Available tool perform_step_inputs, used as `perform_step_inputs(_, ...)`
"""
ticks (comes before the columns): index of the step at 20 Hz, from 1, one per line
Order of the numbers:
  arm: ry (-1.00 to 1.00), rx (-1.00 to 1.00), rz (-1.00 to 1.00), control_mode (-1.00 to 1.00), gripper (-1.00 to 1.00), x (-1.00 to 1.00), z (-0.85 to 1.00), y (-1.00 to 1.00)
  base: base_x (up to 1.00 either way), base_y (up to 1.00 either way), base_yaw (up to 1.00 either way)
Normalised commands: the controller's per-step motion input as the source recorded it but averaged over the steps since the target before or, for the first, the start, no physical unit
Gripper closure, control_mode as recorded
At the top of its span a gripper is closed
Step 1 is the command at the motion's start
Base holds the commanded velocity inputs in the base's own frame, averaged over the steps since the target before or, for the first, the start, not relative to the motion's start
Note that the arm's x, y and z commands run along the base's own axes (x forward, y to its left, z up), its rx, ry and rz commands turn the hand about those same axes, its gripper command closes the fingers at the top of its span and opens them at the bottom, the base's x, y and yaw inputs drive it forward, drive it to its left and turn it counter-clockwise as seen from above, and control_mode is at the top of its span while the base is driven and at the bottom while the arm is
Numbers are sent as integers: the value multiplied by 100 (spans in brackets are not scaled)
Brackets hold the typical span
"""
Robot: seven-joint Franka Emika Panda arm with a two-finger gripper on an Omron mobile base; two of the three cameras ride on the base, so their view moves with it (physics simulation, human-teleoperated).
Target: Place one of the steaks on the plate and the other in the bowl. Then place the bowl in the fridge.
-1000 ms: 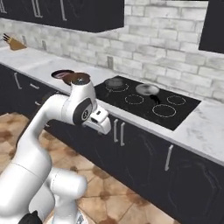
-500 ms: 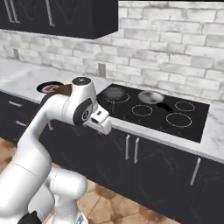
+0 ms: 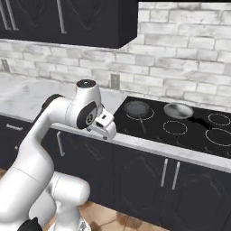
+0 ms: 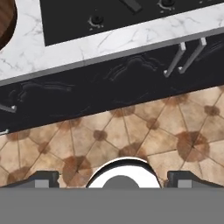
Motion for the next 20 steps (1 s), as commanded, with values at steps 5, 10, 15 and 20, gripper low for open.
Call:
perform_step_inputs(5, 0, 0, 0, 100, -100, 0, 0, 0, 47, 78, -8)
perform_step_inputs(10, 0, 0, 0, 100, -100, 0, 0, 0, 61, 9, 1)
perform_step_inputs(15, -5, 0, 9, -100, -100, 88, -9, -17, 0, 0, 0)
perform_step_inputs(20, -5, 11, 2, -100, -100, 100, -21, -8, 0, 0, 0)
